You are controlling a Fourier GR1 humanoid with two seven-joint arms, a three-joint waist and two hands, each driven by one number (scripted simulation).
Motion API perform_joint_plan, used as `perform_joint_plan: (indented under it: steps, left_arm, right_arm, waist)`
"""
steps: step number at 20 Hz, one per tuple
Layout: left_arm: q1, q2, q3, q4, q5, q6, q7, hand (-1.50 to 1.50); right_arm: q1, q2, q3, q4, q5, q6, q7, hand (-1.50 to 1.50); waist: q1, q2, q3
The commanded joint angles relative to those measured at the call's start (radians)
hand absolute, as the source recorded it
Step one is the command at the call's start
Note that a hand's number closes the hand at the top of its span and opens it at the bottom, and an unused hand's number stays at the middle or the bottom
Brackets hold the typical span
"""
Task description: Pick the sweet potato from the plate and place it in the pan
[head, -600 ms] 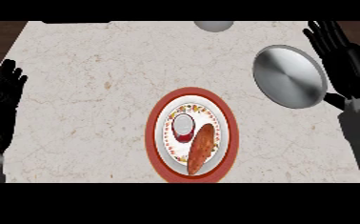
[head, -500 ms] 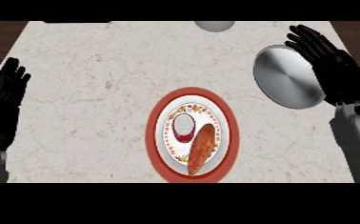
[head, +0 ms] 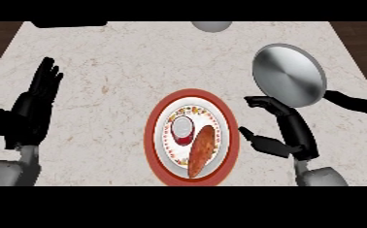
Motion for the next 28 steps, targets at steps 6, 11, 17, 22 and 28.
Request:
perform_joint_plan:
  steps: [6, 11, 17, 22, 28]
  left_arm:
    - [-0.069, -0.024, -0.001, 0.054, -0.004, -0.039, 0.006, 0.0]
    - [-0.052, -0.039, -0.019, 0.067, -0.019, -0.045, -0.007, 0.0]
    - [-0.125, -0.059, -0.039, 0.052, -0.054, -0.036, 0.071, 0.0]
    - [-0.112, -0.123, -0.014, 0.148, -0.07, -0.062, -0.047, 0.0]
    - [-0.145, -0.112, 0.034, 0.175, -0.078, -0.101, -0.028, 0.0]
  right_arm:
    - [0.323, -0.245, -0.032, -0.458, 0.177, -0.079, 0.073, -1.5]
    - [0.359, -0.436, -0.046, -0.651, 0.218, 0.055, 0.319, -1.5]
    - [0.087, -0.485, -0.13, -0.774, 0.083, 0.158, 0.742, -1.5]
    - [-0.1, -0.451, -0.048, -0.819, 0.153, 0.192, 0.942, -1.5]
    - [-0.25, -0.321, 0.025, -0.767, 0.059, 0.26, 1.05, -1.5]
  waist:
    - [0.014, 0.0, -0.001]
    - [0.02, 0.0, -0.002]
    - [0.056, 0.007, 0.0]
    - [0.057, 0.007, 0.0]
    - [0.057, 0.006, 0.0]
